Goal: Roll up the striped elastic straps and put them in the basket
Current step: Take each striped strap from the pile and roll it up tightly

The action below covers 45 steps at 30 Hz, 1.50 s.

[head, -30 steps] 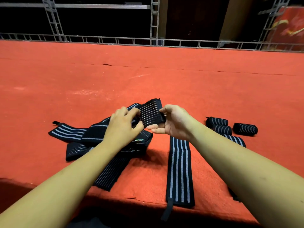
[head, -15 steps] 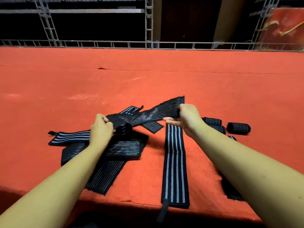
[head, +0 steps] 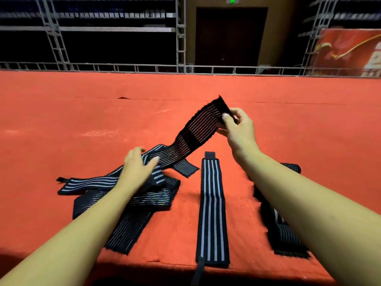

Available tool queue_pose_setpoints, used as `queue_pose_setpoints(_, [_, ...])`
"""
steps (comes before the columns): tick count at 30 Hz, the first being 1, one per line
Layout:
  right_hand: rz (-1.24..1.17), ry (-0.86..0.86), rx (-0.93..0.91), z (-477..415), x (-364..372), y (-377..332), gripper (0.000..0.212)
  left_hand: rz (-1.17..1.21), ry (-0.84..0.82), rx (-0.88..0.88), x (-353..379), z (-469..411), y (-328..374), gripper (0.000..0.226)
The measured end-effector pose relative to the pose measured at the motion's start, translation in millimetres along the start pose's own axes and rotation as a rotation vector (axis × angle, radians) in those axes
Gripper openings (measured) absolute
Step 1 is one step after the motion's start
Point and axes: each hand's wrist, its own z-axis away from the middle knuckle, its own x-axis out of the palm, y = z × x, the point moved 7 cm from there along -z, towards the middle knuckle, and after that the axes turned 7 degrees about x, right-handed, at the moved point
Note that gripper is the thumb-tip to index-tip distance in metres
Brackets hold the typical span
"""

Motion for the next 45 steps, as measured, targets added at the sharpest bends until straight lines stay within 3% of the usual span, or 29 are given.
queue_pose_setpoints(4, [-0.103,-0.116,-0.028,10,14,-27,0.016,0.285,-0.159,0.128,17,-5,53,0.106])
queue_pose_setpoints(7, [-0.160,-0.151,-0.020,13,15,-40,0.015,0.287,-0.185,0.133,27,-11,66,0.113])
queue_pose_setpoints(9, [-0.197,-0.141,-0.014,13,9,-47,0.014,0.198,-0.145,0.107,28,-12,63,0.089])
queue_pose_setpoints(12, [-0.202,-0.088,-0.018,14,-3,-52,0.013,0.162,-0.141,0.196,29,-7,68,0.013])
queue_pose_setpoints(14, [-0.124,-0.031,-0.049,15,-12,-53,0.011,0.273,-0.211,0.230,33,-2,74,0.015])
queue_pose_setpoints(16, [-0.037,0.004,-0.070,14,-18,-50,0.010,0.540,-0.292,0.180,40,6,87,0.006])
queue_pose_setpoints(18, [-0.018,-0.025,-0.046,17,-18,-47,0.011,0.685,-0.352,0.140,51,13,101,0.024])
queue_pose_setpoints(21, [-0.030,-0.122,0.007,23,-12,-44,0.015,0.609,-0.408,0.123,69,19,113,0.087])
queue_pose_setpoints(23, [-0.013,-0.178,0.003,28,-5,-45,0.016,0.626,-0.435,0.128,78,19,116,0.104])
queue_pose_setpoints(27, [-0.068,-0.170,-0.026,28,-5,-57,0.016,0.719,-0.483,-0.024,96,26,111,0.063])
queue_pose_setpoints(30, [-0.079,-0.108,-0.074,16,-15,-63,0.015,0.852,-0.666,-0.079,111,50,118,0.027])
queue_pose_setpoints(36, [0.050,0.030,-0.045,-12,-50,-32,0.015,1.056,-0.995,-0.237,137,108,132,0.020])
queue_pose_setpoints(38, [0.178,0.061,-0.026,-19,-57,-12,0.006,0.913,-1.071,-0.217,151,123,130,0.030])
queue_pose_setpoints(40, [0.264,0.064,0.014,-25,-64,13,0.009,0.343,-1.072,0.048,169,124,118,0.044])
queue_pose_setpoints(42, [0.276,0.056,0.088,-27,-71,40,0.013,-0.199,-0.943,0.314,182,118,110,0.045])
queue_pose_setpoints(45, [0.383,0.017,0.147,-28,-81,80,0.004,-0.133,-0.831,0.343,194,120,105,0.037])
